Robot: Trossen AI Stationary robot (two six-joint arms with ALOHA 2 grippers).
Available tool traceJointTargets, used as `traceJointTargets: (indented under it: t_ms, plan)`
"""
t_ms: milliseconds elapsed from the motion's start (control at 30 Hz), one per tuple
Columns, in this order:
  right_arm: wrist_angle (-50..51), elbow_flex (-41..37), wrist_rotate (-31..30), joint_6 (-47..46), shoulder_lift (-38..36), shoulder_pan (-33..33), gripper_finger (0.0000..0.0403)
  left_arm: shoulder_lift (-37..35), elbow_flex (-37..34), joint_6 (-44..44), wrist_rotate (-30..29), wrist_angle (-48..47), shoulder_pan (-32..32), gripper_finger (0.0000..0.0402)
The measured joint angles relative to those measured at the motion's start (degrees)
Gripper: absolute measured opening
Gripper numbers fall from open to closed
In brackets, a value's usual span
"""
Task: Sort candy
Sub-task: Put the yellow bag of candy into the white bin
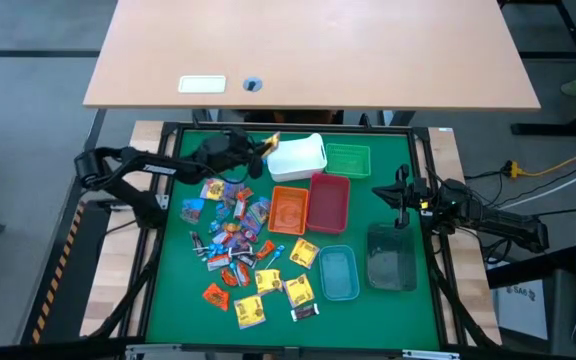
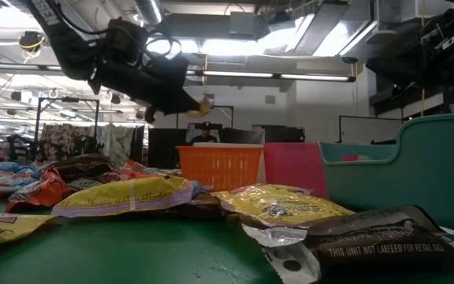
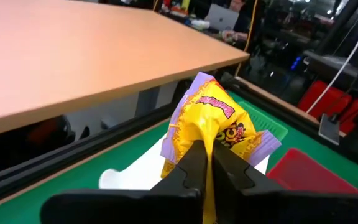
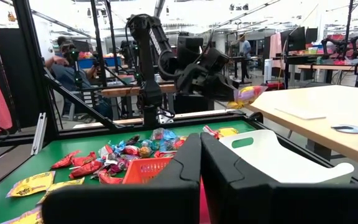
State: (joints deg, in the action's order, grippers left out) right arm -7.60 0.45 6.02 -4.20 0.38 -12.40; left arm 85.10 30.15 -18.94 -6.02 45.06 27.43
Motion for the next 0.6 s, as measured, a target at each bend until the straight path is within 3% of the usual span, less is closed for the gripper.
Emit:
traceJointTargets:
  t_ms: [167,600]
  plan:
    - [0.01,0.00,0.00,0.01,0.00,0.01,0.0003,3.65,0.02,0.02,-0.09,5.08,-1.58,0.0029]
    - [0.02,0.00,0.00,0.01,0.00,0.00,0.0003,6.79,5.74,1.70,-0.28,3.08,-1.80,0.0127]
